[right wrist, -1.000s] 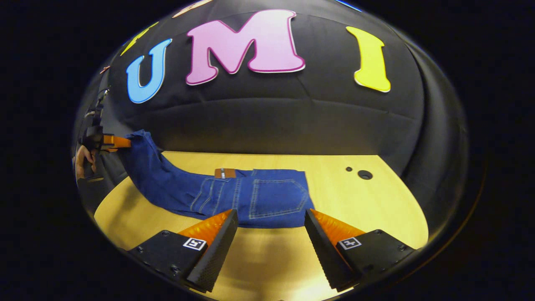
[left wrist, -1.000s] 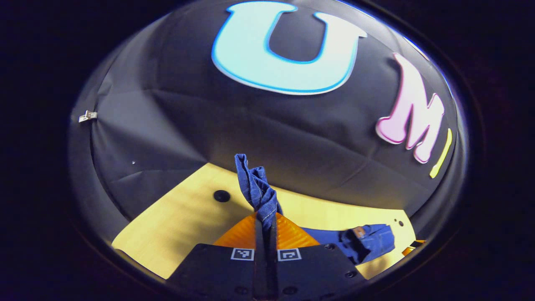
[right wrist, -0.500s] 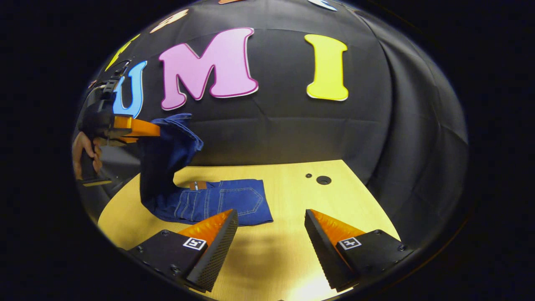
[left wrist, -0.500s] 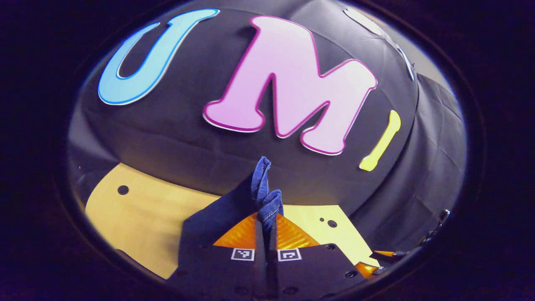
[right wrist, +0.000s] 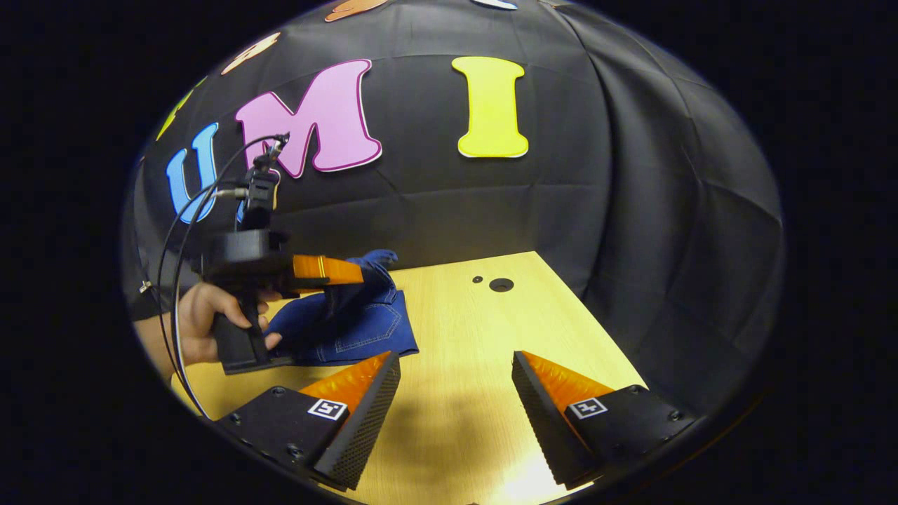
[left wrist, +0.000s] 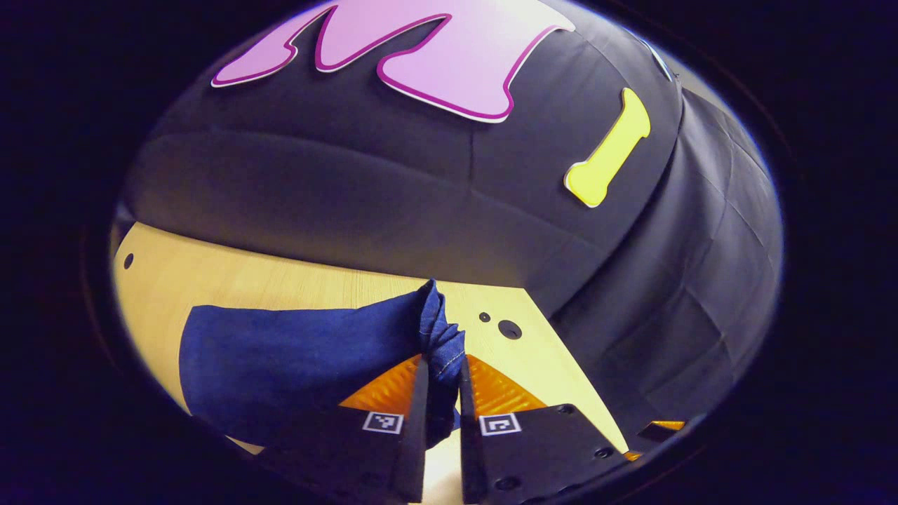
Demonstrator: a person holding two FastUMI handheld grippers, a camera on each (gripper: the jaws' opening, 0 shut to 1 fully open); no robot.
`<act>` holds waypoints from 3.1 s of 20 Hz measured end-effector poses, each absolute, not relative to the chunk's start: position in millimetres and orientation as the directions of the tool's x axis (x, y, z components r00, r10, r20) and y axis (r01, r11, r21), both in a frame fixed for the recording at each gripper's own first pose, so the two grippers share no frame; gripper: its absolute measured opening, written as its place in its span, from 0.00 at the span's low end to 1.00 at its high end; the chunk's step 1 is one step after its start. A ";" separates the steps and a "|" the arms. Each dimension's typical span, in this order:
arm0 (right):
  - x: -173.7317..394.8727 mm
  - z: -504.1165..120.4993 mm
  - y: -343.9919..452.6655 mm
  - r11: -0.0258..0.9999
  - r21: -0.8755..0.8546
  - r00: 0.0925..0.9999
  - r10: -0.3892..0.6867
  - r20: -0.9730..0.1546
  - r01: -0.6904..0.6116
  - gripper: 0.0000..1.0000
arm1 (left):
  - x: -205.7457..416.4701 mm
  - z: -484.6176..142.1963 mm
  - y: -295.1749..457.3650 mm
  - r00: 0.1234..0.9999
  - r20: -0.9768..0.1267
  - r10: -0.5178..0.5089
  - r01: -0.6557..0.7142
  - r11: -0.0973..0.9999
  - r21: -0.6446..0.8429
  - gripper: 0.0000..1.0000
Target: Grasp the waist and the cuffs of the jeans and fold them to make the two legs overlap; first hold the waist and fold one-third of the jeans toward the cuffs, then hold the cuffs and fold the remaining one-third in the same direction to finish folding.
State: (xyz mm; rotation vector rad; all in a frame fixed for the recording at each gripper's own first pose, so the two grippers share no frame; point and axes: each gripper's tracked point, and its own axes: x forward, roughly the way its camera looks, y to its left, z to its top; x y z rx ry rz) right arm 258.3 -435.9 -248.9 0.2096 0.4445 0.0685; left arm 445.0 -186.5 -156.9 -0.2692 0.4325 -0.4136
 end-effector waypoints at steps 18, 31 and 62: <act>151.8 -55.5 -365.9 0.988 0.146 0.985 0.076 -0.155 -0.053 0.98 | 160.9 -0.6 54.1 0.962 -0.089 -0.258 0.249 0.963 -0.100 0.96; 44.6 -15.6 -289.5 0.985 0.114 0.984 0.144 -0.100 -0.133 0.97 | 17.8 16.7 141.3 0.998 0.023 -0.057 0.058 0.998 -0.029 0.96; 62.3 -3.0 -347.8 0.971 0.104 0.972 0.223 -0.069 -0.216 0.97 | 26.7 28.8 90.0 0.998 0.049 0.030 -0.031 1.000 0.006 0.96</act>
